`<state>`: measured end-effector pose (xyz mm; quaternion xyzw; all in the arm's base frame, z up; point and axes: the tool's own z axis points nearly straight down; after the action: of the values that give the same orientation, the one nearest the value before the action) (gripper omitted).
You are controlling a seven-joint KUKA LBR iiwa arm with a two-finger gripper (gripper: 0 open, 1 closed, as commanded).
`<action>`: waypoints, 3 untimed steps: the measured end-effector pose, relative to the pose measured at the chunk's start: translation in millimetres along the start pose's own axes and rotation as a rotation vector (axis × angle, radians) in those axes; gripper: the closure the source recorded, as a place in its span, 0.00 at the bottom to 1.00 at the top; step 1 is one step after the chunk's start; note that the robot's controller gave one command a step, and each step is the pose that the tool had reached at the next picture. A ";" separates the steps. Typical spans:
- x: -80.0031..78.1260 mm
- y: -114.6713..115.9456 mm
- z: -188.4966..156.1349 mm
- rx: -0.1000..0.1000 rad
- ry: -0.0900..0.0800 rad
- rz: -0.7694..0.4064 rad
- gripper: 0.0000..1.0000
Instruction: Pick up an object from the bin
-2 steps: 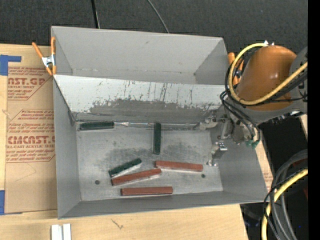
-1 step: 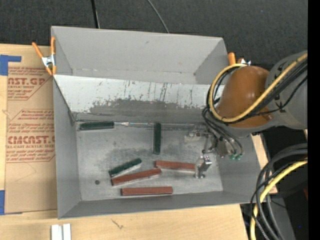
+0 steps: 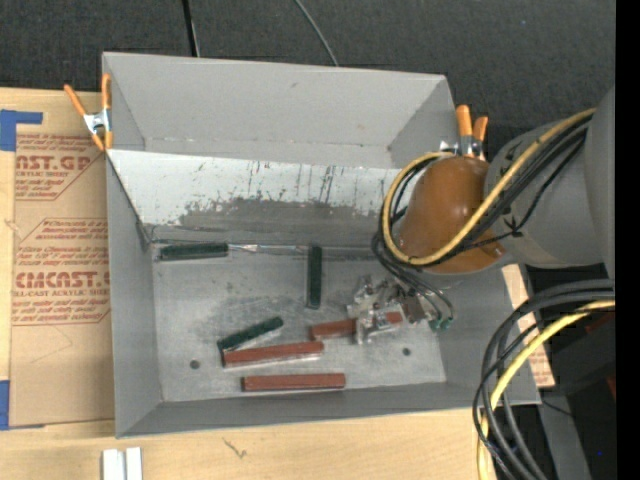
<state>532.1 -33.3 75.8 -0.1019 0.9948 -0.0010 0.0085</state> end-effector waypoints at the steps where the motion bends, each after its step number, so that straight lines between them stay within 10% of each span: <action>1: 0.0 0.0 0.0 0.000 0.000 0.000 1.00; 2: -26.6 16.3 -40.6 -0.007 0.014 -0.365 1.00; 3: -26.6 16.3 -40.6 -0.007 0.014 -0.365 1.00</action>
Offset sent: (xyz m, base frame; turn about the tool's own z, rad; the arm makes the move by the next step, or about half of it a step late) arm 0.0219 0.0198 0.0415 -0.3637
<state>554.1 -12.0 116.8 -0.2807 0.9598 0.0004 0.0009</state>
